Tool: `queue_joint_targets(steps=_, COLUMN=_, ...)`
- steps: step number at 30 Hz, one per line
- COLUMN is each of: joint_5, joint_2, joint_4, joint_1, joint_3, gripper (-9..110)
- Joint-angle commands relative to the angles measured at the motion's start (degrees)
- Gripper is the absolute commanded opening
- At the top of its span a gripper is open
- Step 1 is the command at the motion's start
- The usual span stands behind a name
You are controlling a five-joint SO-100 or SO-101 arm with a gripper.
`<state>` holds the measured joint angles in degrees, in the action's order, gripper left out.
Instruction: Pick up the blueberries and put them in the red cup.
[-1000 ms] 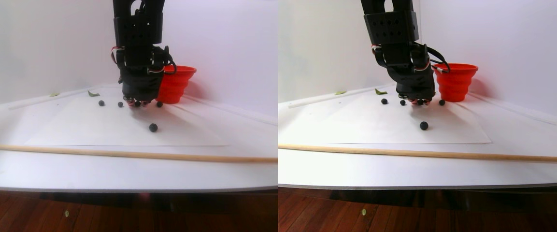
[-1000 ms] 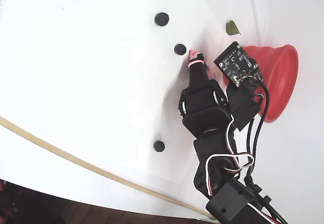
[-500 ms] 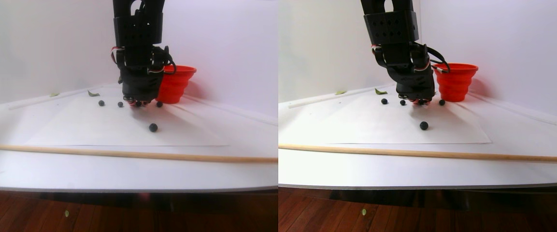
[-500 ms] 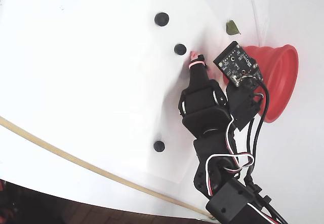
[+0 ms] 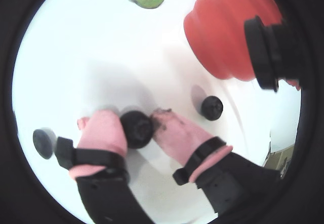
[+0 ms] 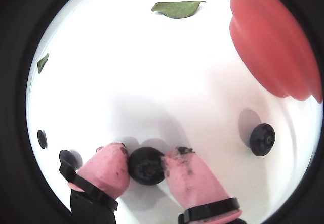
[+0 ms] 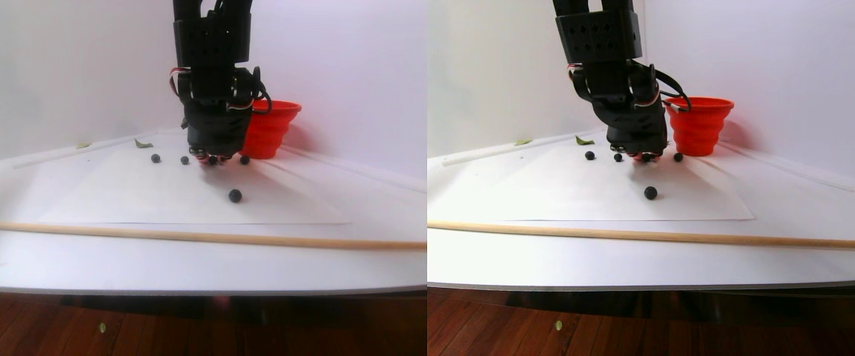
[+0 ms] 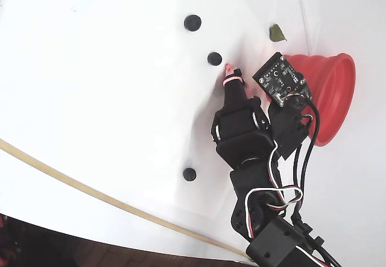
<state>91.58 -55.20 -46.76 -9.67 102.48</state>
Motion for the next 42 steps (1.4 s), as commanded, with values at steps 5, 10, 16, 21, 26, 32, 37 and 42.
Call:
queue_joint_targets(steps=5, joint_5=0.6, joint_2=-8.3, joint_4=-1.4, joint_1=1.1, joint_3=1.8, gripper=11)
queue_joint_targets(steps=10, joint_5=0.7, joint_2=-9.8, joint_4=-1.5, joint_1=1.1, joint_3=2.6, gripper=11)
queue_joint_targets(steps=16, joint_5=1.5, joint_2=-12.1, joint_4=-1.6, joint_1=1.1, joint_3=4.4, gripper=11)
queue_joint_targets(steps=21, joint_5=2.4, joint_2=-14.4, joint_4=-1.4, joint_1=0.8, joint_3=6.2, gripper=11)
queue_joint_targets(steps=26, joint_5=2.9, joint_2=-16.4, joint_4=-0.6, joint_1=0.4, joint_3=7.4, gripper=11)
queue_joint_targets(steps=32, joint_5=3.4, joint_2=-19.7, joint_4=0.7, joint_1=0.1, joint_3=9.5, gripper=11)
queue_joint_targets(steps=37, joint_5=3.3, joint_2=-22.9, joint_4=2.8, joint_1=-0.2, joint_3=10.7, gripper=11)
queue_joint_targets(steps=42, joint_5=3.1, joint_2=-26.5, joint_4=4.9, joint_1=-0.4, joint_3=12.0, gripper=11)
